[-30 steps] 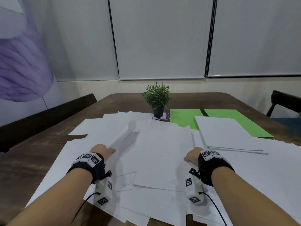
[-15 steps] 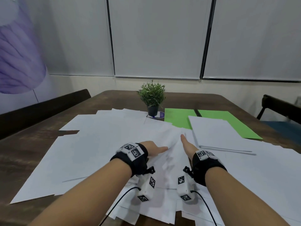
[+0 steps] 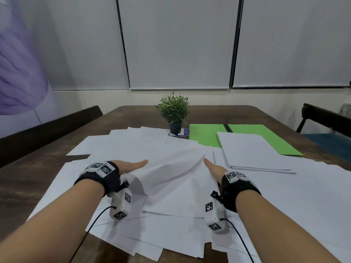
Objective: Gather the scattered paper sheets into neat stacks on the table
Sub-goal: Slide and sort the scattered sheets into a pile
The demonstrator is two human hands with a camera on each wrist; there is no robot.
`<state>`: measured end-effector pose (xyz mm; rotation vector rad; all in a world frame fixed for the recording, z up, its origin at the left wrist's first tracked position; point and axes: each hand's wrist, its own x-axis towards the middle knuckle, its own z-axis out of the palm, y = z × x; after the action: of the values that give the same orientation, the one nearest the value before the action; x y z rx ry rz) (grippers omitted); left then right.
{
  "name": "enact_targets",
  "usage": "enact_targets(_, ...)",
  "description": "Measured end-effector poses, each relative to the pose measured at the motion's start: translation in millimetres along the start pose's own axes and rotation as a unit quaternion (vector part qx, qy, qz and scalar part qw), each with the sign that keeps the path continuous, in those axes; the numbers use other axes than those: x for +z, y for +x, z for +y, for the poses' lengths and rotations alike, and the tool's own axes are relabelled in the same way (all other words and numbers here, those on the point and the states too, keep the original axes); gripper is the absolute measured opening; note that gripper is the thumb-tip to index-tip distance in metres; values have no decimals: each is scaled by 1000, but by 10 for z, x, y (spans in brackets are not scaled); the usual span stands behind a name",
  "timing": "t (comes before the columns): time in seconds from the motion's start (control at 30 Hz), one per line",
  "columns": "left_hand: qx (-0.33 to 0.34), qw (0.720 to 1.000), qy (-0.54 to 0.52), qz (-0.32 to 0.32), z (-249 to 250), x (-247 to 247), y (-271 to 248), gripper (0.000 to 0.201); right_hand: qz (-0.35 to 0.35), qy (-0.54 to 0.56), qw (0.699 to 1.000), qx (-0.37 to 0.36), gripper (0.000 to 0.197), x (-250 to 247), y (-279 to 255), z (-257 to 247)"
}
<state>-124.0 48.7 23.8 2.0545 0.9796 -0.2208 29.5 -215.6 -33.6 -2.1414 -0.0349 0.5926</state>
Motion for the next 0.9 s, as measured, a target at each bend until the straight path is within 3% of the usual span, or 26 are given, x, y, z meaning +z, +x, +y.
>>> enact_targets(0.17,-11,996,-78,-32,197,13,-95,43,-7,4,1000,3,89,-16,-14,3)
enact_targets(0.23,13,992,-124,-15,269,-27,-17,45,-9,13,1000,5,91,-24,-16,-2)
enact_targets(0.27,38,988,-152,-13,300,-45,33,57,-6,19,1000,7,90,-28,-29,-1)
enact_targets(0.3,59,977,-204,-18,333,-65,66,64,0,29,1000,8,90,-30,-31,1)
enact_targets(0.33,79,960,-267,-21,386,-80,87,55,5,44,999,8,89,-31,-25,4)
enact_targets(0.4,97,920,-379,-30,485,-59,72,19,13,75,997,14,91,-30,-11,11)
enact_targets(0.43,95,908,-406,-35,521,-27,38,12,19,88,996,15,92,-26,3,17)
enact_targets(0.5,88,920,-381,-33,528,78,15,16,31,105,994,12,101,-11,8,20)
enact_targets(0.6,59,965,-254,2,382,352,4,21,34,96,995,13,149,-21,76,77)
enact_targets(0.63,49,978,-203,1,323,464,-21,25,29,91,995,14,155,-30,130,106)
enact_targets(0.67,32,987,-154,-15,269,568,-40,28,19,84,996,12,147,-34,139,107)
enact_targets(0.73,13,996,-72,-46,208,707,-46,39,-3,52,999,6,109,-34,96,95)
enact_targets(0.8,15,998,-7,-52,184,712,10,53,-2,-35,999,1,83,-40,124,117)
enact_targets(0.9,19,999,20,-27,165,515,69,59,8,-204,979,15,70,-41,55,84)
